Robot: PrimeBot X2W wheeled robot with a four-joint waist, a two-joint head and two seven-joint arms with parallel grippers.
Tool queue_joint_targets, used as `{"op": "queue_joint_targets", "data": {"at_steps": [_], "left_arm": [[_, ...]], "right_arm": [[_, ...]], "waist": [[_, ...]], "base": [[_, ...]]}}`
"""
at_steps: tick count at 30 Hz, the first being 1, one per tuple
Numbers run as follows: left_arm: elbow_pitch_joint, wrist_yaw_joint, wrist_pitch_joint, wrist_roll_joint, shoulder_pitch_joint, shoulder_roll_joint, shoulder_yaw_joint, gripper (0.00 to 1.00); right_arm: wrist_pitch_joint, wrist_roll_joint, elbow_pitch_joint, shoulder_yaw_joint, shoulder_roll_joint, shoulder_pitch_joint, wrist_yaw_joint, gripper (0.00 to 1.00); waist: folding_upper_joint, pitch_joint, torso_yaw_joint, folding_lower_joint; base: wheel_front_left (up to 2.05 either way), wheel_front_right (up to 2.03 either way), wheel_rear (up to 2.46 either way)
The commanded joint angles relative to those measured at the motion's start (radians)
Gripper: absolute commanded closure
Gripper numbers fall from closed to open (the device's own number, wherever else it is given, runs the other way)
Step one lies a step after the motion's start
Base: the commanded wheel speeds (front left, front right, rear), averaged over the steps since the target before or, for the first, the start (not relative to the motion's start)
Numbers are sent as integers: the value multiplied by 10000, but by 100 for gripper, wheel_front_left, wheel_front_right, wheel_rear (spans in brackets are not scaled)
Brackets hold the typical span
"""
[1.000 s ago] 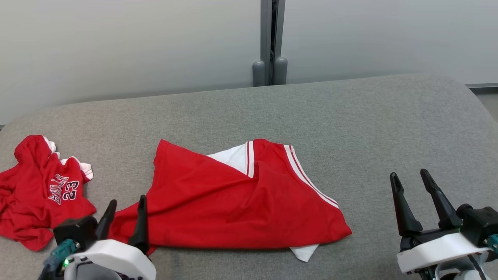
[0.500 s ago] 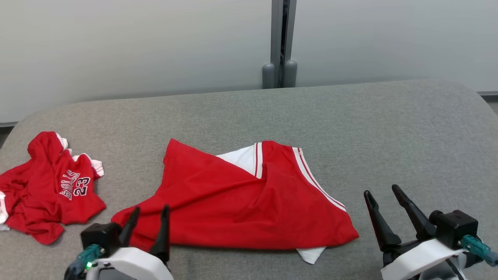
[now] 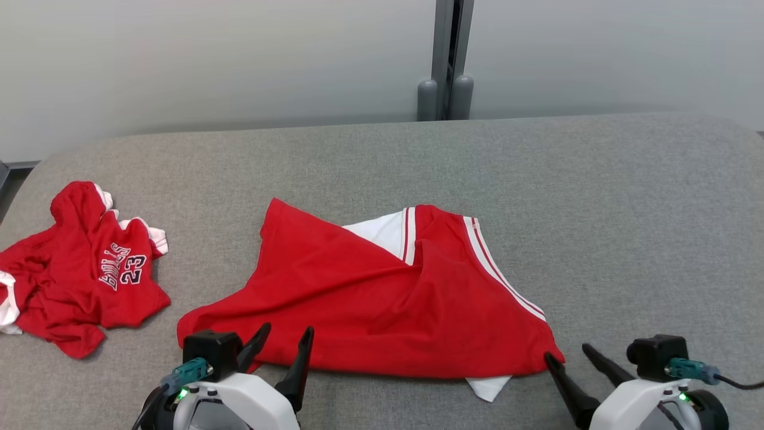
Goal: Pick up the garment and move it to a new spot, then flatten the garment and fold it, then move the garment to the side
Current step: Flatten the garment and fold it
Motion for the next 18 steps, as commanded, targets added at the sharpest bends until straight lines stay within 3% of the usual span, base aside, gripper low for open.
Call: {"op": "queue_joint_targets", "data": {"at_steps": [1, 14, 15, 18], "left_arm": [[-18, 19, 26, 107, -214, 11, -26, 0], [121, -8, 33, 112, -483, -37, -112, 0], [131, -10, 31, 107, -493, -41, -117, 0], [150, -7, 38, 85, -485, -29, -132, 0]], "right_arm": [[414, 255, 182, 80, 22, -146, 1, 0], [1037, 624, 1009, 54, 277, -745, 1, 3], [996, 635, 1049, 86, 266, -792, 1, 43], [846, 640, 1104, 214, 192, -849, 1, 95]], "waist": [[0, 165, 49, -1], [0, 546, 475, -1], [0, 560, 506, -1], [0, 573, 598, -1]], "base": [[0, 0, 0], [0, 0, 0], [0, 0, 0], [0, 0, 0]]}}
